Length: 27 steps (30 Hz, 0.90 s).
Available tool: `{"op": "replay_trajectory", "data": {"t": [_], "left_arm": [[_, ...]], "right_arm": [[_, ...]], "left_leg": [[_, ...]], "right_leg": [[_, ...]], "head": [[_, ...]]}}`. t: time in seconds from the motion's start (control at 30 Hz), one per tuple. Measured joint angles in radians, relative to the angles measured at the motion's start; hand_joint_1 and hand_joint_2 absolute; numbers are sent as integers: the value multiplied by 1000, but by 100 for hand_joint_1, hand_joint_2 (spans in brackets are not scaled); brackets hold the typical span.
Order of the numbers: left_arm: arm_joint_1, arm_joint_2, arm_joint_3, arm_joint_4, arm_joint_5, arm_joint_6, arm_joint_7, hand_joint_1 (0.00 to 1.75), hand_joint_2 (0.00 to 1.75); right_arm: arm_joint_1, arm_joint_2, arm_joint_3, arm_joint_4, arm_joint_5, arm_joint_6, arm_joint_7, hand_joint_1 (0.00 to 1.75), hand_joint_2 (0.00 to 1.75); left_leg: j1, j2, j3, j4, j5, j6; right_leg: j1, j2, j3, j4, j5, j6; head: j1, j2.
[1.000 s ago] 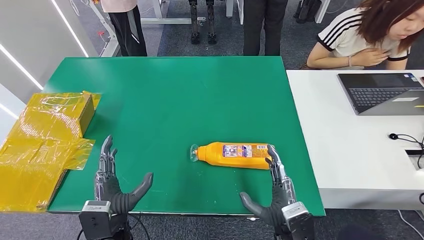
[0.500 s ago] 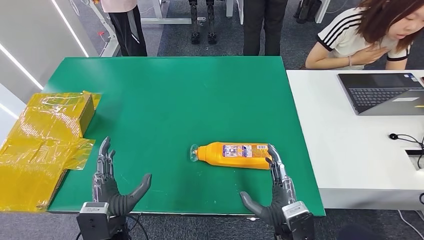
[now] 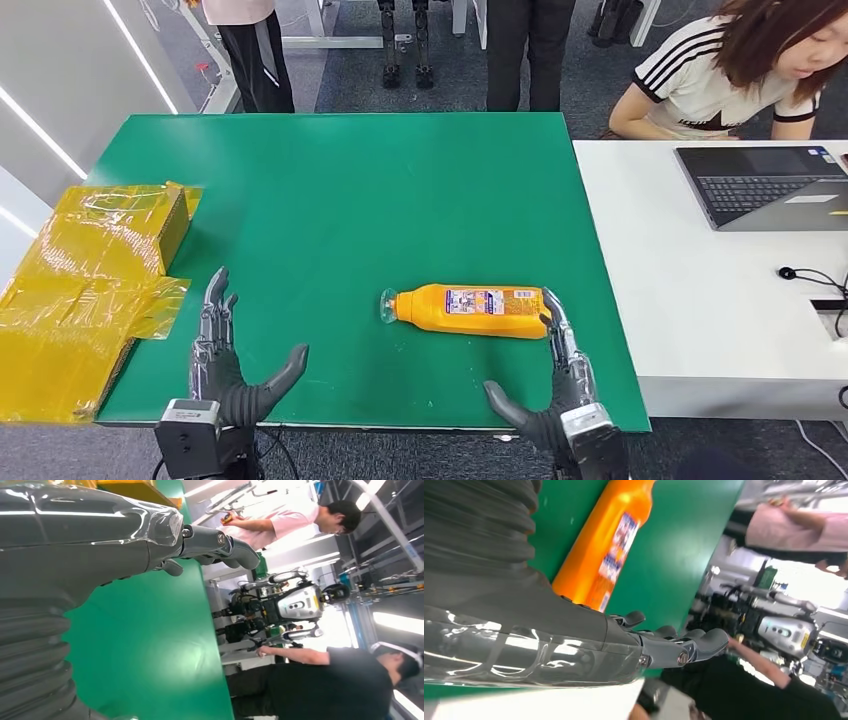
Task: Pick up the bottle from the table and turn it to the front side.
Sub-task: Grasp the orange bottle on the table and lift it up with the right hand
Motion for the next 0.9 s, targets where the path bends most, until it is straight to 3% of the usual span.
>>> {"op": "replay_trajectory", "data": {"t": [0.27, 0.43, 0.7, 0.9], "left_arm": [[-47, -17, -4, 28, 2, -25, -1, 0, 175], [-68, -25, -9, 61, 0, -40, -7, 0, 175], [-119, -25, -23, 111, 13, -75, -13, 0, 175], [-154, -23, -35, 146, 27, -84, -2, 0, 175]], "right_arm": [[-88, -7, -58, 36, 211, -78, 51, 0, 175], [-158, -41, -74, 100, 324, -93, 111, 0, 175], [-381, -127, -56, 323, 326, 102, 273, 0, 175], [-616, -196, 53, 600, 356, 329, 368, 0, 175]], "left_leg": [[0, 1, 1, 0, 0, 0], [0, 1, 1, 0, 0, 0], [0, 1, 2, 1, 1, 0], [0, 1, 2, 1, 2, 0]], "right_leg": [[0, 0, 1, 0, 0, 0], [0, 1, 1, 0, 0, 0], [0, 1, 2, 0, 2, 0], [0, 1, 2, 1, 3, 0]], "head": [[0, 0], [0, 0], [0, 0], [0, 0]]}}
